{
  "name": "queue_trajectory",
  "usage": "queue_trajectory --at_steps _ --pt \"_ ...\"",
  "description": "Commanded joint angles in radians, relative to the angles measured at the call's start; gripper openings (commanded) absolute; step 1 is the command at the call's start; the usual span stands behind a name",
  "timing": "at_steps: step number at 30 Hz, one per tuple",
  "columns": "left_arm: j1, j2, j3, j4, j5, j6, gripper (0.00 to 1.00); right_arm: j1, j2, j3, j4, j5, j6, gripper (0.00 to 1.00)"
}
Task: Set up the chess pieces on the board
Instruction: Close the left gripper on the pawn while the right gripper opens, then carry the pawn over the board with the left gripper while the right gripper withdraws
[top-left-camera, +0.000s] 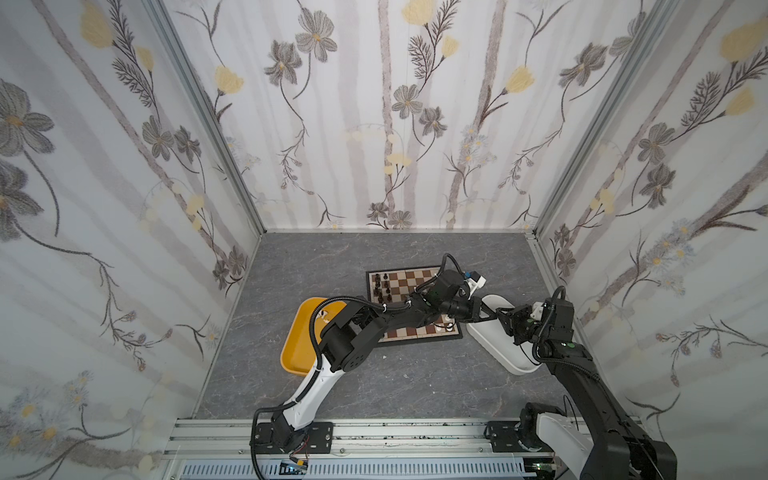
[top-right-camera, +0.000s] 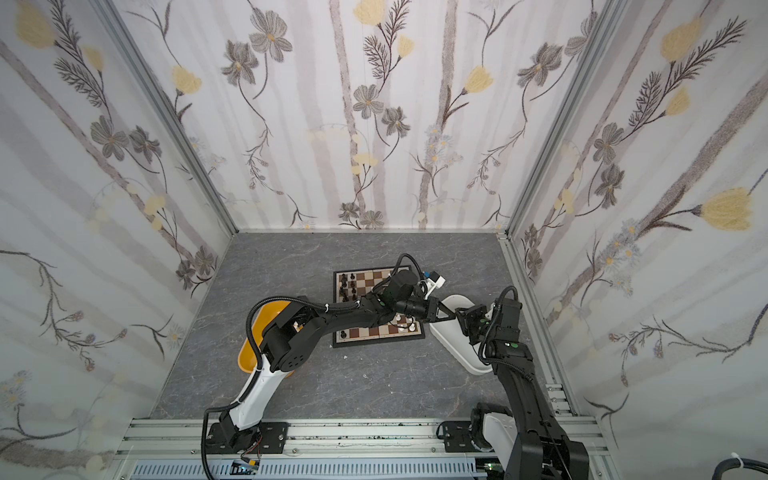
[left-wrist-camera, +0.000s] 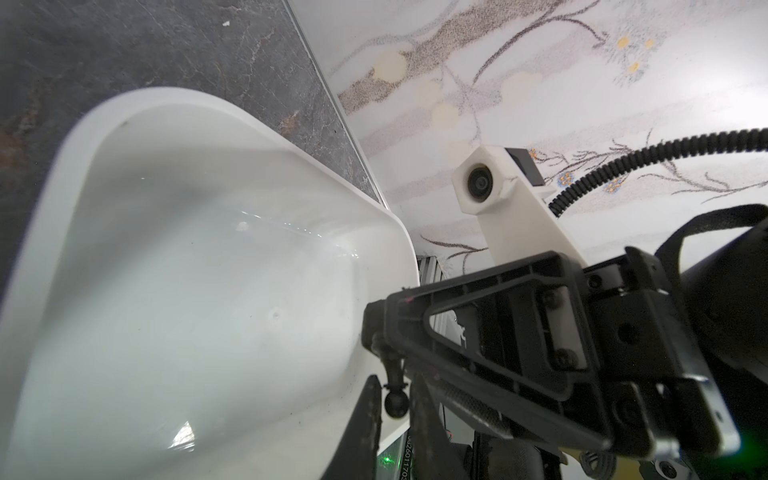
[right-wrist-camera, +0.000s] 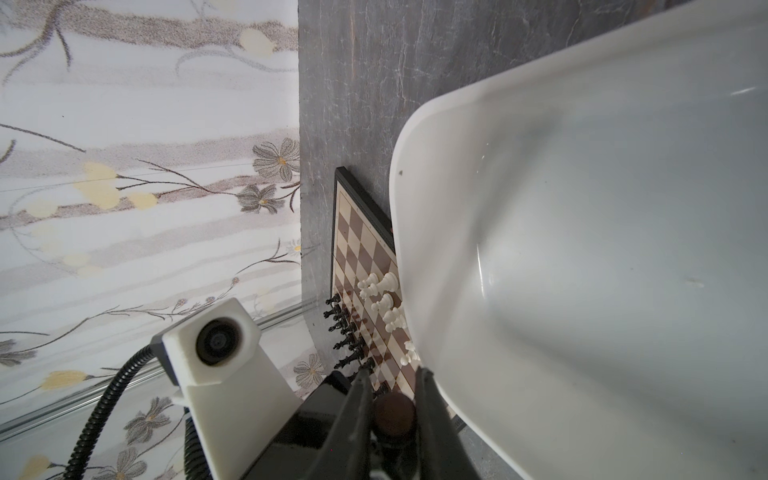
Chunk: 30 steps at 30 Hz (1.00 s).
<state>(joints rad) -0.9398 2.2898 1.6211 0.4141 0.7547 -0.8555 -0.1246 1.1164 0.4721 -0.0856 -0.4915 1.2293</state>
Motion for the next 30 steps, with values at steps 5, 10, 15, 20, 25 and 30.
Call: queue_trajectory --at_steps 5,10,15,20,25,30 --pt "-0.001 -0.003 0.016 0.027 -0.005 -0.01 0.01 0.0 -0.03 -0.009 0.021 -0.013 -0.015 0.23" --pt "0.005 -0.079 0.015 -0.159 -0.032 0.103 0.0 0.001 -0.032 0.026 0.004 -0.008 -0.136 0.47" --pt "0.026 -0.199 0.016 -0.554 -0.127 0.279 0.0 0.015 -0.019 0.162 -0.082 0.057 -0.346 0.76" --pt "0.051 -0.426 -0.059 -1.055 -0.288 0.493 0.0 0.15 0.022 0.342 -0.22 0.284 -0.569 0.98" --pt "0.083 -0.579 -0.112 -1.442 -0.432 0.596 0.0 0.294 0.042 0.353 -0.165 0.395 -0.67 1.0" --pt "0.134 -0.608 -0.13 -1.612 -0.466 0.614 0.0 0.382 0.07 0.348 -0.094 0.428 -0.703 1.0"
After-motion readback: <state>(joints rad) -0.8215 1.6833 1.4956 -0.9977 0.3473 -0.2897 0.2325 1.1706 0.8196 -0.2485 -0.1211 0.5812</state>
